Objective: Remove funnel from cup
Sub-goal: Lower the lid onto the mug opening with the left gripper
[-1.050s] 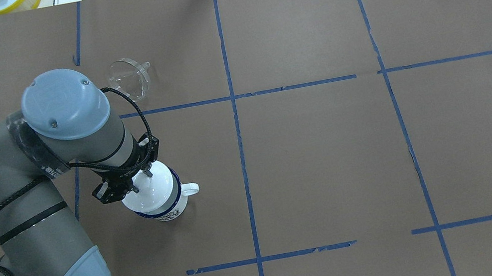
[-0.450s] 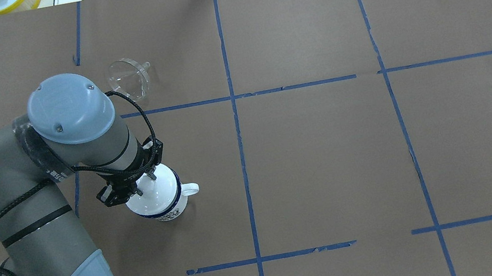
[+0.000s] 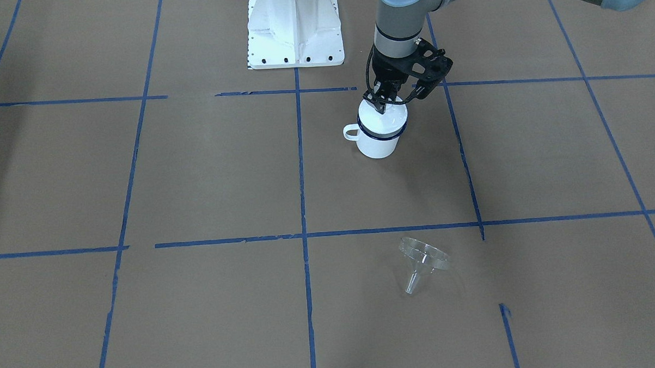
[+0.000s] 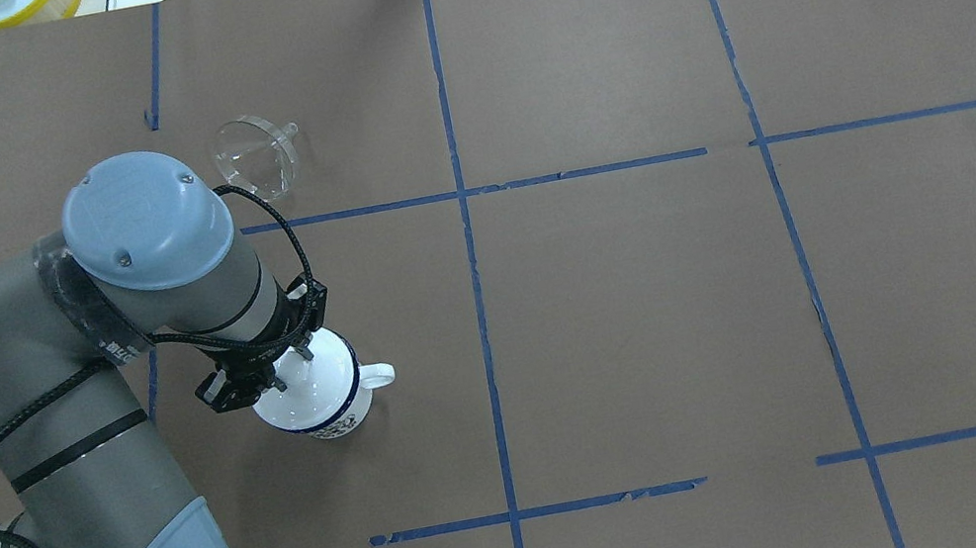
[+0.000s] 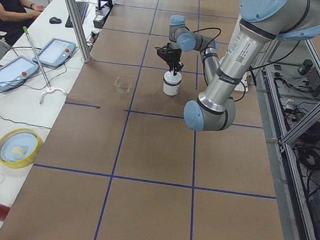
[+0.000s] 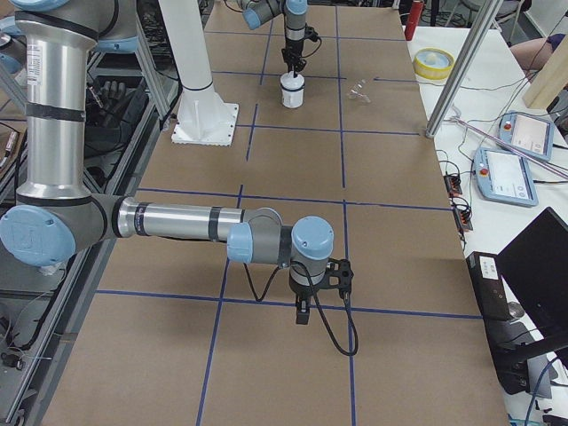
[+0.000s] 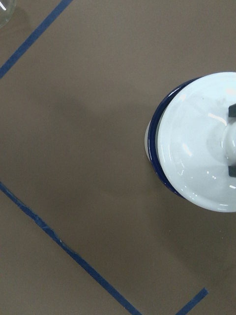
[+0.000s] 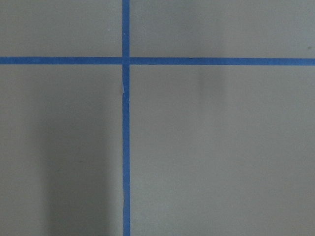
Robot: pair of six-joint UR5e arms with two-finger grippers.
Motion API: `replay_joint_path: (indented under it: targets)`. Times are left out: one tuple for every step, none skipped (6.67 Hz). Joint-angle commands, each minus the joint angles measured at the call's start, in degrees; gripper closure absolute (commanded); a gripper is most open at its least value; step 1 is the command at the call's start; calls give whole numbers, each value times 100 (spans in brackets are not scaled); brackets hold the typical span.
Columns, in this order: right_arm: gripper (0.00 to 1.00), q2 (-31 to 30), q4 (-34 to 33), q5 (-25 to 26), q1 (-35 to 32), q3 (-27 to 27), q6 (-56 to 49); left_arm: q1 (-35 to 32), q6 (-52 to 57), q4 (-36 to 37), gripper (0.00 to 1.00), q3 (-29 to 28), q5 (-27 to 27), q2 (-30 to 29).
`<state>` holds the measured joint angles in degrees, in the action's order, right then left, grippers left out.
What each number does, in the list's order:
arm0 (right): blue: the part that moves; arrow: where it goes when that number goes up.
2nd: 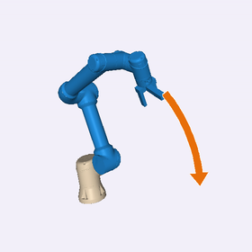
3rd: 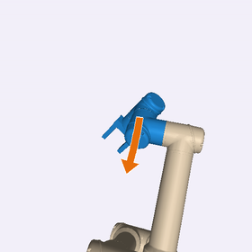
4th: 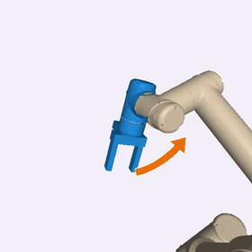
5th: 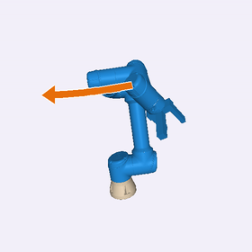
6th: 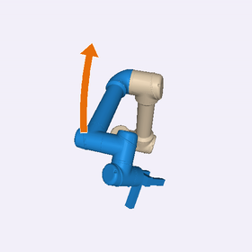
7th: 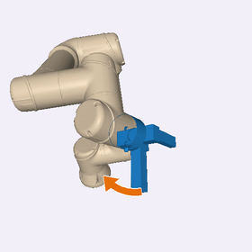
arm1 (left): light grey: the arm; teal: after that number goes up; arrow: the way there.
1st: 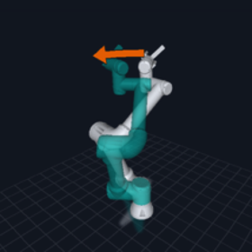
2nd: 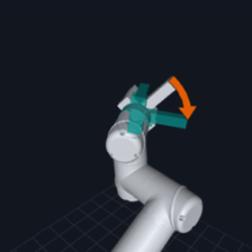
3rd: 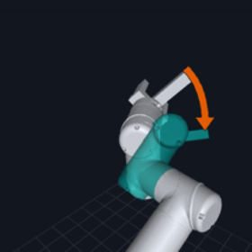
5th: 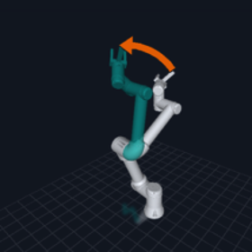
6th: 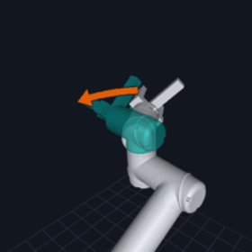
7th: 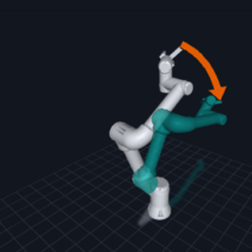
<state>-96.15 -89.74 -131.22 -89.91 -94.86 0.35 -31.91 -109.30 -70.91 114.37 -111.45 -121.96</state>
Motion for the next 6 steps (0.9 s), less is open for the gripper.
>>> replay_joint_path:
  targets:
    - [0, 0, 0, 0, 0, -6, 0, 0, 14, -28, 100, -38, 0, 5]
    - [0, 0, 0, 0, 0, -6, 0, 0, 22, -28, 100, -37, 0, 5]
    - [0, 0, 0, 0, 0, 2, 0, 9, 14, -28, 100, -37, 0, 5]
    - [0, 0, 0, 0, 0, 3, 0, 35, 5, -28, 100, -46, 0, 5]
    - [0, 0, 0, 0, 0, -6, 0, 44, -4, -28, 100, -46, 0, 5]
    - [0, 0, 0, 0, 0, 2, 0, 53, -13, -28, 83, -72, 0, 5]
